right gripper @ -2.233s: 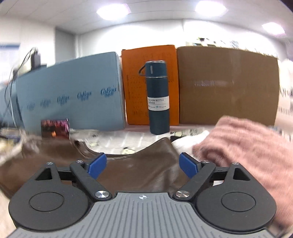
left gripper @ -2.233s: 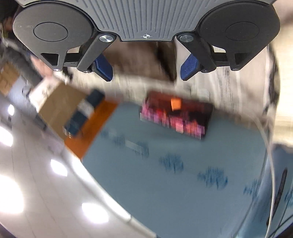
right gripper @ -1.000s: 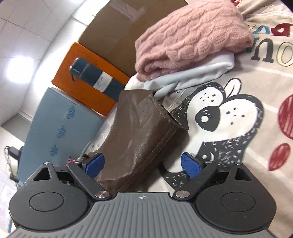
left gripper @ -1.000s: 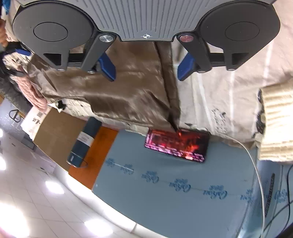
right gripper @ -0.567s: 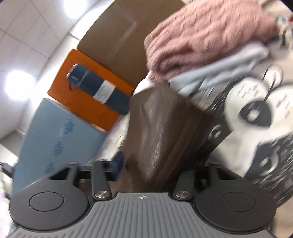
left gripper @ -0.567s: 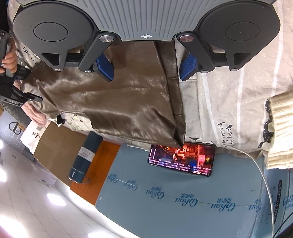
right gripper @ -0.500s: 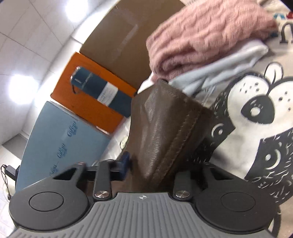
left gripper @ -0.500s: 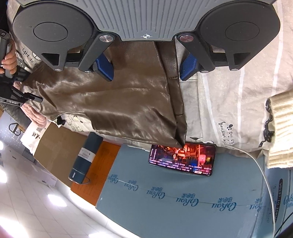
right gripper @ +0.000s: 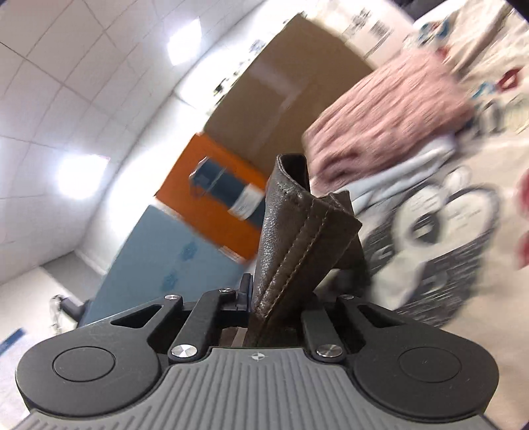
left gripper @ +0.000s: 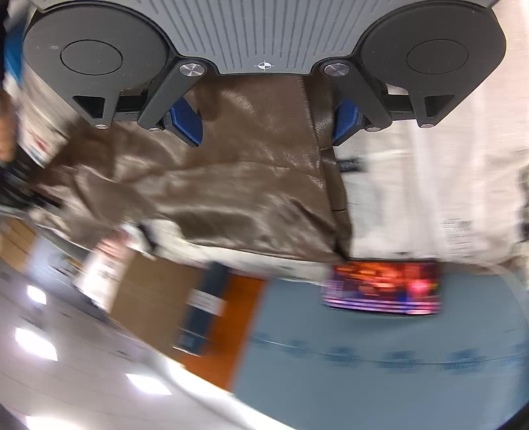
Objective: Fold clothes
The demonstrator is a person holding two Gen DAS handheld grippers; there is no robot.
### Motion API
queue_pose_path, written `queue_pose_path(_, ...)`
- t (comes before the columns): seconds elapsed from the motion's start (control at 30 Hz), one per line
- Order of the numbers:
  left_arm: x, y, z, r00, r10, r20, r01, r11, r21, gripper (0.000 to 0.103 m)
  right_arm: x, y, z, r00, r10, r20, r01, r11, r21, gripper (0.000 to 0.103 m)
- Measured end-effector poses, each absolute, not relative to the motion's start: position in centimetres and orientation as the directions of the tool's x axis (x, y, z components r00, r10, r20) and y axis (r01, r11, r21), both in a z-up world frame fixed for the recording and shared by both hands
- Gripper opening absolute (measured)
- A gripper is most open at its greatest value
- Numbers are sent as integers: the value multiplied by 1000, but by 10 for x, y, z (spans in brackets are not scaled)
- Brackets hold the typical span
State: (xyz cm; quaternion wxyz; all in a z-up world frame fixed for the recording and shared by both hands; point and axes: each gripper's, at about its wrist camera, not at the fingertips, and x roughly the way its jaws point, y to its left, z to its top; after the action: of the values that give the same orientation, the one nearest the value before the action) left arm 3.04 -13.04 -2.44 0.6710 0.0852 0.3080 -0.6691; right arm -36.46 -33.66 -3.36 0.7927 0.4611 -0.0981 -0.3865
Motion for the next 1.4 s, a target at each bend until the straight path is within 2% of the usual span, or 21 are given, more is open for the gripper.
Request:
queue_pose_path(0.13, 18, -132, -24, -116, -846, -521, 966, 25, -257, 85, -392, -347, -51, 589, -753, -292, 584, 148, 798, 8)
queue_pose_path(0.23, 17, -131, -24, -13, -847, -532, 980, 94, -174, 85, -399, -352, -60, 569, -768, -295, 582, 122, 804, 14)
queue_pose_path(0.3, 17, -134, -24, 32, -838, -544, 982, 128, -140, 85, -400, -354, -59, 553, -781, -292, 586, 115, 802, 25)
queue_pose_path(0.33, 17, -135, -26, 45, -833, -552, 982, 138, -129, 85, -401, -355, -58, 544, -789, -287, 589, 115, 800, 39)
queue_pose_path(0.37, 16, -136, -27, 53, -827, -560, 983, 143, -118, 86, -402, -355, -56, 535, -798, -277, 590, 118, 799, 43)
queue_pose_path(0.47, 15, -138, -29, 64, -816, -574, 984, 149, -102, 87, -405, -356, -52, 542, -805, -242, 572, 142, 808, 42)
queue_pose_path(0.5, 16, -139, -30, 66, -813, -578, 983, 151, -101, 88, -406, -356, -50, 549, -805, -226, 563, 155, 812, 36)
queue_pose_path(0.53, 16, -139, -31, 66, -813, -579, 983, 152, -101, 88, -405, -356, -47, 556, -805, -207, 557, 176, 812, 17)
queue_pose_path(0.57, 17, -139, -31, 67, -813, -579, 983, 153, -102, 88, -403, -356, -43, 565, -804, -187, 549, 198, 812, 9)
queue_pose_path(0.8, 16, -138, -33, 62, -810, -583, 982, 153, -108, 88, -365, -344, 2, 678, -732, -58, 482, 384, 788, 8)
queue_pose_path(1.0, 17, -137, -33, 58, -810, -583, 982, 153, -114, 89, -298, -326, 33, 800, -600, -11, 414, 538, 734, 8)
queue_pose_path(1.1, 17, -138, -33, 56, -811, -583, 981, 152, -119, 89, -262, -320, 32, 854, -519, -44, 387, 576, 720, 8)
queue_pose_path(1.23, 25, -133, -30, 31, -831, -555, 975, 146, -165, 89, -220, -311, 19, 885, -445, -139, 412, 604, 682, 8)
queue_pose_path(1.4, 44, -120, -20, 74, -877, -475, 950, 207, -234, 89, -190, -298, 2, 891, -377, -252, 451, 672, 588, 11)
